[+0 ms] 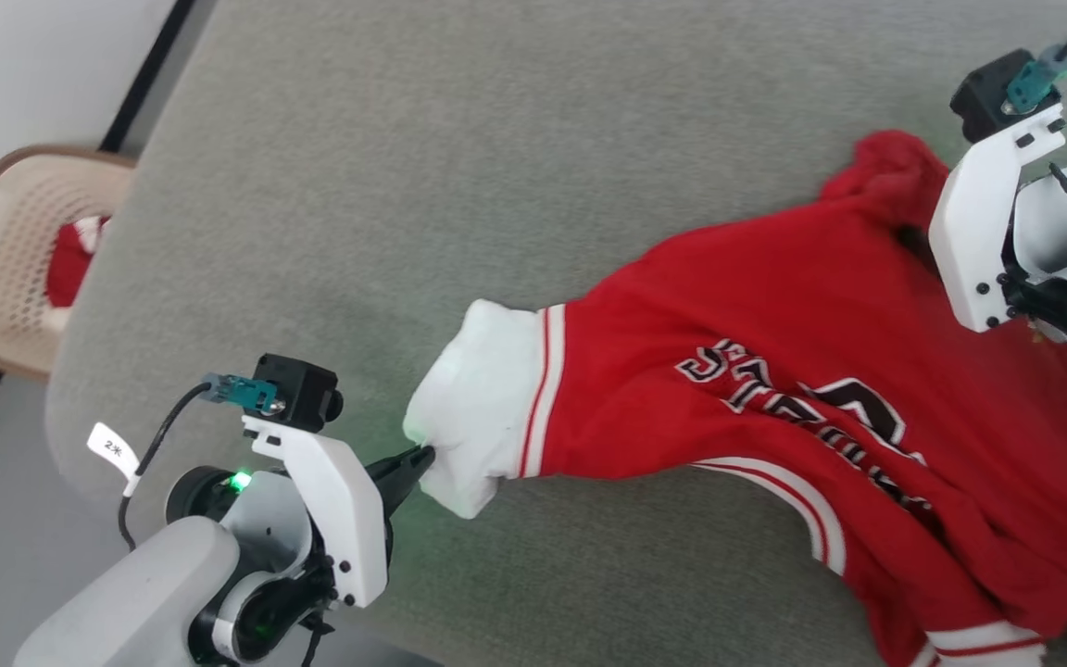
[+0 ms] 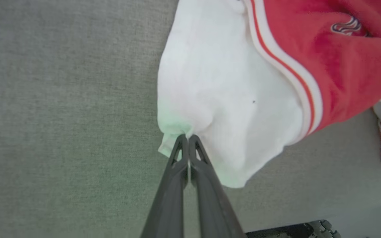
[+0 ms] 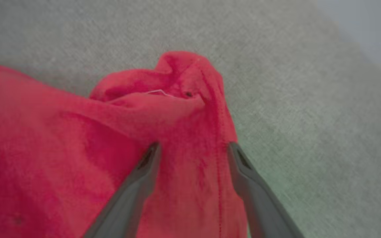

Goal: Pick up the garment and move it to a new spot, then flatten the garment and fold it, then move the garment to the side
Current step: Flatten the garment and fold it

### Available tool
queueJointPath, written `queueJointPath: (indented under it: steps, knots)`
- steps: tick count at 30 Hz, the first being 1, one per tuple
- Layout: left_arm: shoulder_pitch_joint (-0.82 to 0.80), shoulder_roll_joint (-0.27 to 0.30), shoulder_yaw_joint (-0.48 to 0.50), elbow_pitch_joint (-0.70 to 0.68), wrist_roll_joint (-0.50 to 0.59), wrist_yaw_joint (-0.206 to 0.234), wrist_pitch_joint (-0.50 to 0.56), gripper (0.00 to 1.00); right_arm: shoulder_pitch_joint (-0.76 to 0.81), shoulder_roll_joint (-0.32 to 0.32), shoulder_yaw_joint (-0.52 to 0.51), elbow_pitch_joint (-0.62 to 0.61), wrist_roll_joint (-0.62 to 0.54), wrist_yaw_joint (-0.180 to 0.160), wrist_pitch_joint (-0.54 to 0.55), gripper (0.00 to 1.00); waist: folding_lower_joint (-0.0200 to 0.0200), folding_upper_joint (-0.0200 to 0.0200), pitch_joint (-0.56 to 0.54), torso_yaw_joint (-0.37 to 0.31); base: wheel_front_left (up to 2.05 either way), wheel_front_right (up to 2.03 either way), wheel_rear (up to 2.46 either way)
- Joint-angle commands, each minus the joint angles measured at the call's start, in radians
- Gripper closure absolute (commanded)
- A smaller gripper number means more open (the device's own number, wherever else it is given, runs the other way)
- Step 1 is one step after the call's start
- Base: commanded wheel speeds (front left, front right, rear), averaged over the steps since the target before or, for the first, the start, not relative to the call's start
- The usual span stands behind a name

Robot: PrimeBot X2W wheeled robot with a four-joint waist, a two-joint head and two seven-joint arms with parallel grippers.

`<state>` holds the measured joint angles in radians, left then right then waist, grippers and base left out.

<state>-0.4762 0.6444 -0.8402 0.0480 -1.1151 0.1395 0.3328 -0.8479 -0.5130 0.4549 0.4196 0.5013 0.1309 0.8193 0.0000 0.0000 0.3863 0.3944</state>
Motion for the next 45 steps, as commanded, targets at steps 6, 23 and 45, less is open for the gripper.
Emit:
queueJointPath:
  steps: [6,23,45]
  knots:
    - [-0.036,-0.035,-0.011,0.044,0.008,-0.034,-0.009,1.00,-0.042,0.008,0.116,0.230,0.070,0.000,0.154,0.00,0.0000,0.0000,0.037,0.055,0.00,0.00,0.00]
    - [-0.193,0.053,0.047,0.094,0.032,-0.061,0.048,1.00,-0.227,0.020,0.120,0.192,0.153,-0.001,0.093,1.00,0.0000,0.0000,0.004,-0.056,0.00,0.00,0.00]
    - [-0.759,0.061,0.100,0.356,0.144,-0.174,0.228,1.00,-0.225,0.081,-0.170,-0.056,0.108,0.000,0.056,1.00,0.0000,0.0000,-0.132,-0.266,0.00,0.00,0.00]
